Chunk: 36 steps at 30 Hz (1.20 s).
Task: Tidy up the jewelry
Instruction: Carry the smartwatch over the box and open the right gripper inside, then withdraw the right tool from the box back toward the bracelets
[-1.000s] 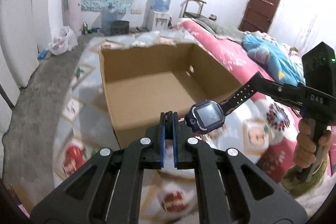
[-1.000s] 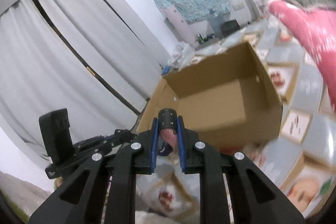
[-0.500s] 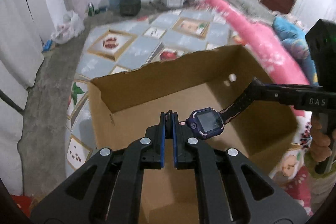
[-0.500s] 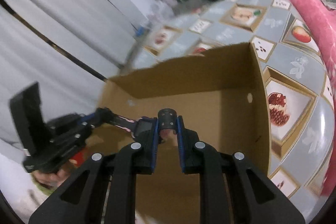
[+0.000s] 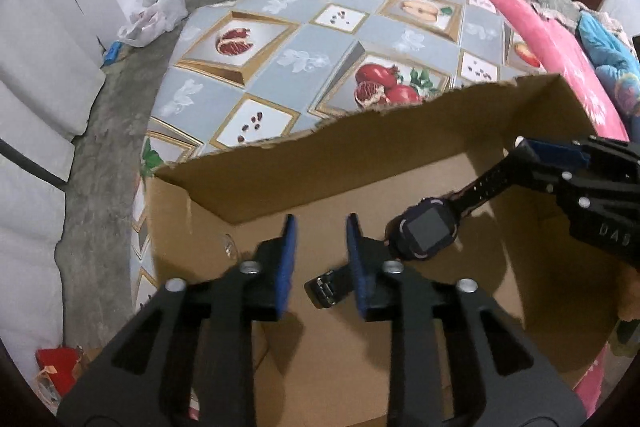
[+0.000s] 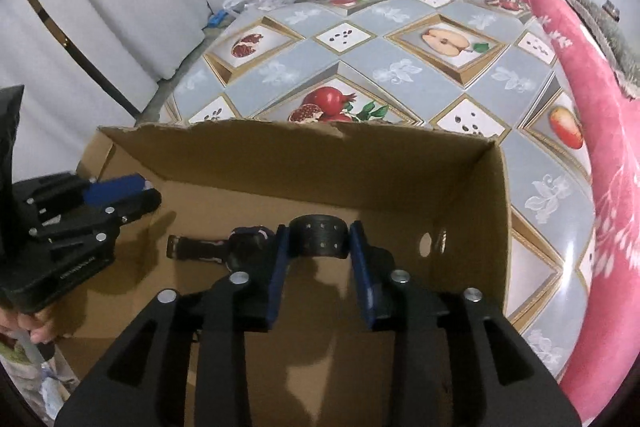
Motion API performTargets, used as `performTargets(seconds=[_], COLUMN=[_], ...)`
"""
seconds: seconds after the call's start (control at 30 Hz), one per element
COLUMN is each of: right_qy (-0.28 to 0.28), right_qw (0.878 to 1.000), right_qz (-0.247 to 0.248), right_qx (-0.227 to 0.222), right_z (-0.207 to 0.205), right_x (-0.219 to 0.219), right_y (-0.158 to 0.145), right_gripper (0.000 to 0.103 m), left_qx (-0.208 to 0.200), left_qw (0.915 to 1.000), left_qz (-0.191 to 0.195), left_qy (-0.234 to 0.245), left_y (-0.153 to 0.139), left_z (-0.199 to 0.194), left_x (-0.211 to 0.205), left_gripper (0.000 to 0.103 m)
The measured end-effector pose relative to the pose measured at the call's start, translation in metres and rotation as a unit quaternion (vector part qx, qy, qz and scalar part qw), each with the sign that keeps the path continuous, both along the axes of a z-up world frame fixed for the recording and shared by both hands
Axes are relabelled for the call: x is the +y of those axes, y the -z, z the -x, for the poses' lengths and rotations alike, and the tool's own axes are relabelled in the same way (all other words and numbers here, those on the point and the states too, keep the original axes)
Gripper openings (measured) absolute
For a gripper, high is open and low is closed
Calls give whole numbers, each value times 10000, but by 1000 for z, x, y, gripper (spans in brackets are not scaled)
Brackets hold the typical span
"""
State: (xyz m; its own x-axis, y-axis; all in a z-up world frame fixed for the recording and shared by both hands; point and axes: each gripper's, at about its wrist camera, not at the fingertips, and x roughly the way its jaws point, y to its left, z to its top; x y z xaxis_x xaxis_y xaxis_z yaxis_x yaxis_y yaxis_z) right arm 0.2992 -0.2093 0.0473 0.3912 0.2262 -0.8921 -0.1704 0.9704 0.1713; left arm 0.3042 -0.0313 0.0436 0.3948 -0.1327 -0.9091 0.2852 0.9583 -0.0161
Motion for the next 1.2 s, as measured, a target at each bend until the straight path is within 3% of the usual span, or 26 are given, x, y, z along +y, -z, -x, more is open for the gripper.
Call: performTargets(seconds=[0.1,0.13,0.4,0.5,0.6,0.73,0.87,1.0,1.2], right_qy=[50,88,405,213,-245,-659,-738,-675,-409], right_qw=[9992,9986,9974,9987,9955,9846,9720,9703,9771], right_qz=[298,383,58,-429,-732,-544,-370,-291,-442], right_qx=[-251,-346,-589,-171,544,1526,2201,2307,2041], right_z=[4,5,22,22,15,-5,-18,-29,-40], right_x=[0,-1,-29,-27,-3,39,65,81,87], right_y=[-10,-15,-48,-42,-19,26,61,74,77], right_gripper=[37,40,41,41,41,31,21,19,19], left_qx=[-98,-141,-790,-1061,-1313,-1257,-1197,-1247,-1133], left_qw=[9999,9999,9968,9941,9909,9898,9885,9873,9867], left_qz=[16,44,139,204,277,567,691,636,718], left_qy=[31,40,51,8,-119,-367,-617,-753,-920], left_y=[-6,-8,-39,-53,-64,-63,-55,-46,-30], left_z=[5,6,31,46,66,91,116,139,162], left_x=[3,3,16,26,42,66,89,107,126], left_gripper=[29,34,64,74,82,84,89,91,91])
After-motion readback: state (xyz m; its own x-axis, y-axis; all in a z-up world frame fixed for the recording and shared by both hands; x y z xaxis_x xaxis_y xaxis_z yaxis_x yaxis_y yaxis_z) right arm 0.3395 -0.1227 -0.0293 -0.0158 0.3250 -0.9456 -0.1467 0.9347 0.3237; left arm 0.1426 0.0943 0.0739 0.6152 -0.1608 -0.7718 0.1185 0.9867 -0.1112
